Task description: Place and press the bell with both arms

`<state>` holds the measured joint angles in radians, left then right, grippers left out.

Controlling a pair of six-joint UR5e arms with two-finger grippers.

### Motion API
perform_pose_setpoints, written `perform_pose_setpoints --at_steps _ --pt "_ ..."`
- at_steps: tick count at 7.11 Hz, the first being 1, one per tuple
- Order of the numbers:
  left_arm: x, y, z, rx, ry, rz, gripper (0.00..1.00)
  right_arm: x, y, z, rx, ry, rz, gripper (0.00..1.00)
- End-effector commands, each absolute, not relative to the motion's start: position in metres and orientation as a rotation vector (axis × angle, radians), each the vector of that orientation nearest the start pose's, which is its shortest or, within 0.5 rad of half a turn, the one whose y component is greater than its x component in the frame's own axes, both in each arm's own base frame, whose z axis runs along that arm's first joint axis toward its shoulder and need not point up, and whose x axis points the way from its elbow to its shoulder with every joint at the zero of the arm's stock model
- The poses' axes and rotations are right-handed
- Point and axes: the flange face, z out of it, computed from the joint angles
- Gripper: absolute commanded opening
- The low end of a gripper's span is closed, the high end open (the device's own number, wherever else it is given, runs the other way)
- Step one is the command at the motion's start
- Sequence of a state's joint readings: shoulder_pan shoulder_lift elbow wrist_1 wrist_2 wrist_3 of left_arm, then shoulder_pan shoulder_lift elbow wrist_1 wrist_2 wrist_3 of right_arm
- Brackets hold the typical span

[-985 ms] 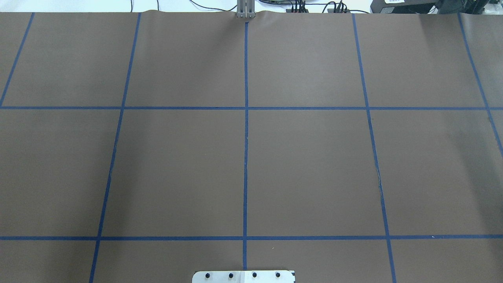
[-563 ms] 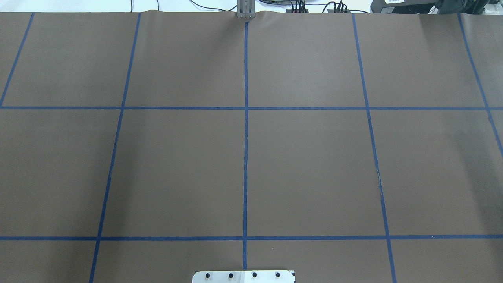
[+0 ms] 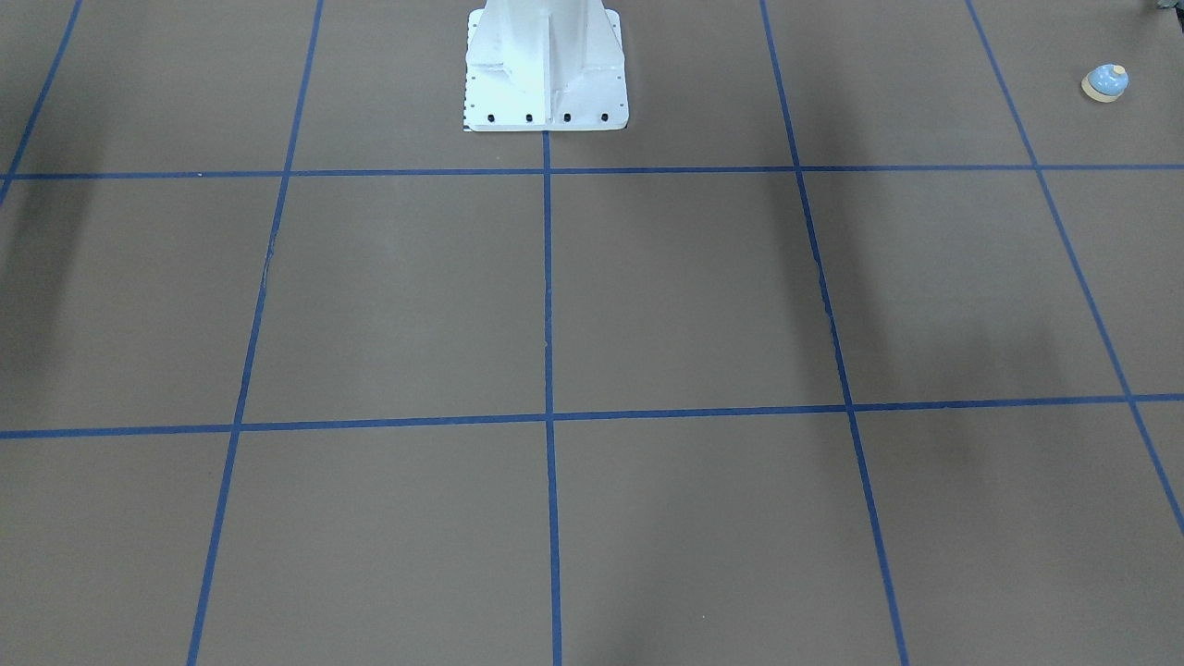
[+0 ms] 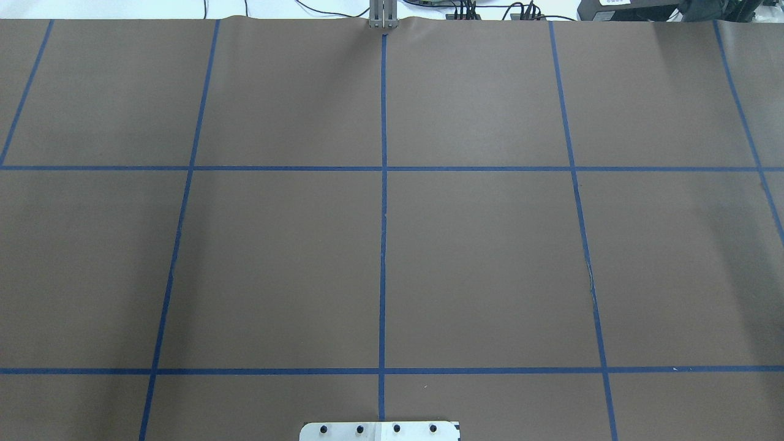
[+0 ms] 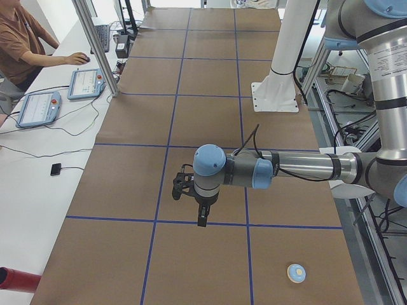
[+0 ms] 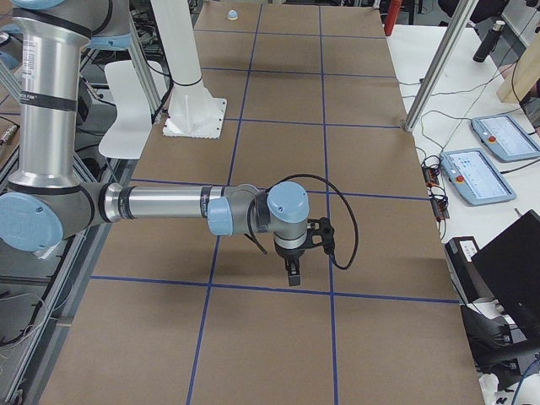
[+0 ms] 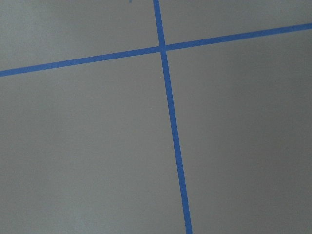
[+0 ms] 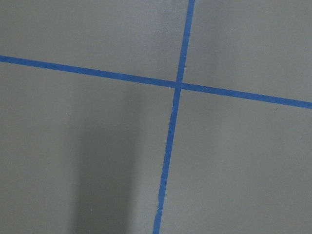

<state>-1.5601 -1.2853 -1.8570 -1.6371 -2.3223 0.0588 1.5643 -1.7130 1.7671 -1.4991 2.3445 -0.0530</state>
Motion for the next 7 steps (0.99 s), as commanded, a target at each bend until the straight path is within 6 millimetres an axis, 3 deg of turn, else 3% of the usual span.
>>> perform_pose_setpoints --at_steps 1,3,4,5,6,7 --pt "-0.062 -0.338 0.675 0.014 0.749 0.1 1.0 0.06 -0.442 0.618 0.146 -0.77 -0.113 1.0" --pt "-0.052 -0.298 0.726 -0.119 0.755 0.093 1.0 0.06 -0.438 0.608 0.164 -0.78 -0.122 1.0" --pt "-0.032 -0.278 0.745 -0.209 0.741 0.137 1.0 0.059 -0.438 0.606 0.167 -0.782 -0.125 1.0" --pt "-0.031 -0.253 0.783 -0.293 0.744 0.133 1.0 0.059 -0.437 0.598 0.18 -0.784 -0.13 1.0" --pt "-0.032 -0.23 0.809 -0.319 0.757 0.215 1.0 0.059 -0.437 0.597 0.183 -0.784 -0.132 1.0" --pt "-0.036 -0.199 0.819 -0.356 0.761 0.216 1.0 0.058 -0.436 0.596 0.183 -0.786 -0.133 1.0"
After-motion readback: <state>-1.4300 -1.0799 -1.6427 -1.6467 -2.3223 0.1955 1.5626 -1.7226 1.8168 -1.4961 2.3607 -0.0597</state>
